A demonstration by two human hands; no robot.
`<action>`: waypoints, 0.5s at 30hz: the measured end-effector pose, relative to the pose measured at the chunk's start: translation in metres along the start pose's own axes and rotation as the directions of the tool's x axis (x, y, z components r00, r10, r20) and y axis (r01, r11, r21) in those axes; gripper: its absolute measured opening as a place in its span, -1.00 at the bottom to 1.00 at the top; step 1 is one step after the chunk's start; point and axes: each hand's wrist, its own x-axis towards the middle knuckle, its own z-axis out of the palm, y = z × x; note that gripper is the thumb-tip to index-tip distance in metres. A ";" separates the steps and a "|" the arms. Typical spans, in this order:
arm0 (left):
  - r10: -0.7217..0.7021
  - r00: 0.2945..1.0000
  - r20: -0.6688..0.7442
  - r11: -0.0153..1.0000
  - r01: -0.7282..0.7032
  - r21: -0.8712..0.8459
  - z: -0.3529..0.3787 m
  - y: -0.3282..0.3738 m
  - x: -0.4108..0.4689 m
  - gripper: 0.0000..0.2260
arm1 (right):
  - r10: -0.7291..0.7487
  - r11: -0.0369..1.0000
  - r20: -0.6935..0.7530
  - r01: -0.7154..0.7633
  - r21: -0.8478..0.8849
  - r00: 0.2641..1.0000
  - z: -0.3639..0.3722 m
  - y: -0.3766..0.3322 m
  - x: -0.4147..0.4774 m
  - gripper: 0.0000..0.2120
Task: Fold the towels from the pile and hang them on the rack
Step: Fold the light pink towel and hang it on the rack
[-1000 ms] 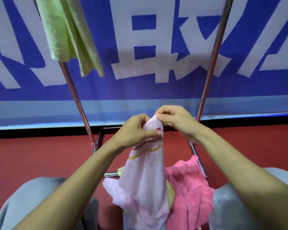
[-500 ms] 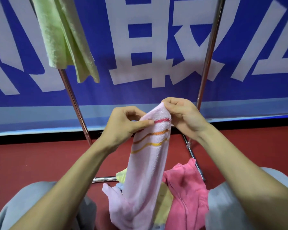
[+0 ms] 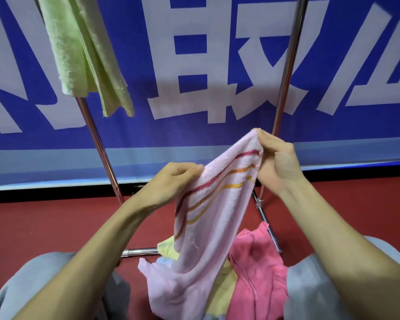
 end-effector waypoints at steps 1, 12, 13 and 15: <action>0.015 1.000 0.005 1.000 -0.015 0.022 -0.001 -0.002 0.000 -0.62 | 0.017 1.000 -0.026 -0.017 0.004 1.000 0.000 0.002 0.001 -0.70; 0.037 0.923 -0.382 0.988 0.025 0.155 -0.002 -0.017 0.005 -0.75 | 0.071 0.994 -0.059 -0.066 0.093 0.996 0.001 0.008 0.005 -0.76; 0.039 0.920 -0.390 0.985 0.031 0.170 -0.002 -0.021 0.007 -0.72 | 0.082 0.990 -0.086 -0.072 0.118 0.993 -0.002 0.007 0.008 -0.77; 0.013 0.931 -0.365 0.992 0.035 0.125 -0.002 -0.023 0.010 -0.75 | 0.093 0.987 -0.159 -0.071 0.142 0.983 -0.008 0.003 0.013 -0.79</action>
